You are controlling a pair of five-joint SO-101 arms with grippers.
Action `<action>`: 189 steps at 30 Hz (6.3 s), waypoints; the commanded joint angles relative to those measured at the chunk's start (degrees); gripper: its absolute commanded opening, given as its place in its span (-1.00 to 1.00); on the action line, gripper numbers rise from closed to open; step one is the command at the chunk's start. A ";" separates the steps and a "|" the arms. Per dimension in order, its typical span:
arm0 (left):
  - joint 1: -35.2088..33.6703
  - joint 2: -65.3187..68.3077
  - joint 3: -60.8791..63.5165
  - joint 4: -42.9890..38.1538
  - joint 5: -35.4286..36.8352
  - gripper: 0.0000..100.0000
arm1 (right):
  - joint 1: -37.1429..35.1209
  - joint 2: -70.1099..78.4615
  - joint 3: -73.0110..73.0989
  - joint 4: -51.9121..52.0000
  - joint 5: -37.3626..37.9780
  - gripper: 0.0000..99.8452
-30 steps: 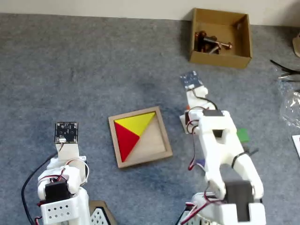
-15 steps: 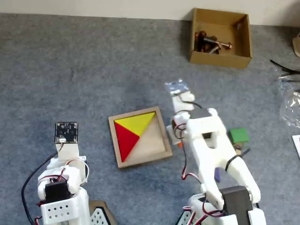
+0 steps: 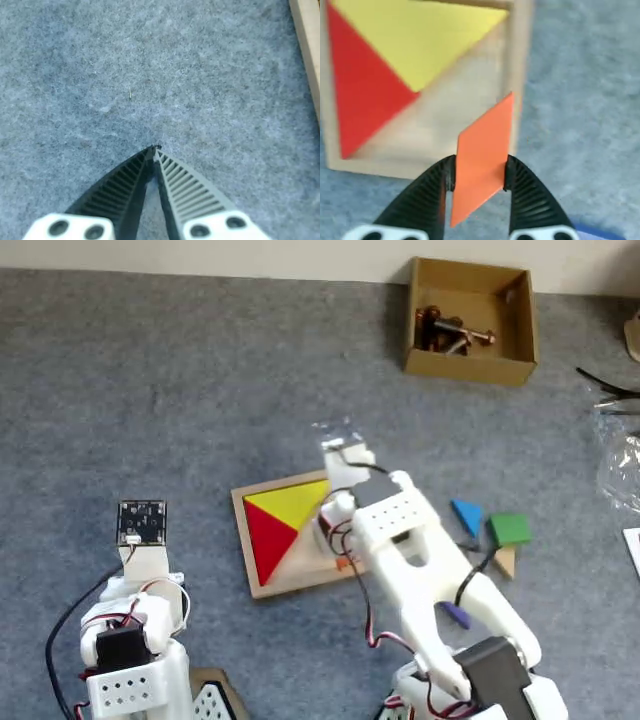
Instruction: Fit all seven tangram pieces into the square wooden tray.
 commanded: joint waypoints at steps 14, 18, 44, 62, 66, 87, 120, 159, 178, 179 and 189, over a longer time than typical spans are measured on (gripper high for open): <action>-0.75 -0.40 1.10 0.26 0.53 -0.99 | -3.30 -2.51 2.07 -13.85 -0.62 -0.94; -0.75 -0.40 1.10 0.26 0.53 -0.99 | -3.30 -2.51 2.42 -13.85 -0.62 -0.94; -0.75 -0.40 1.10 0.26 0.53 -0.99 | -2.95 -2.42 10.42 -22.64 -0.62 -0.94; -0.75 -0.40 1.10 0.26 0.53 -0.99 | -0.66 -2.42 10.59 -22.37 -0.62 -0.64; -0.75 -0.40 1.10 0.26 0.53 -0.99 | -1.01 -3.03 10.33 -19.91 -0.35 -0.65; -0.75 -0.40 1.10 0.26 0.53 -0.99 | -3.91 -3.12 10.33 -15.78 13.89 -0.91; -0.75 -0.40 1.10 0.26 0.53 -0.99 | -10.15 -15.87 25.27 -30.02 13.89 -0.99; -0.75 -0.40 1.10 0.26 0.53 -0.99 | -0.57 1.01 16.84 -30.46 10.37 -0.99; -0.75 -0.40 1.10 0.26 0.53 -0.99 | 4.09 1.63 13.58 -31.60 10.37 -0.99; -0.75 -0.40 1.10 0.26 0.53 -0.99 | 4.35 1.63 13.58 -32.04 10.37 -0.99; -0.75 -0.40 1.10 0.26 0.53 -0.99 | 5.32 1.54 13.49 -34.15 13.98 -0.99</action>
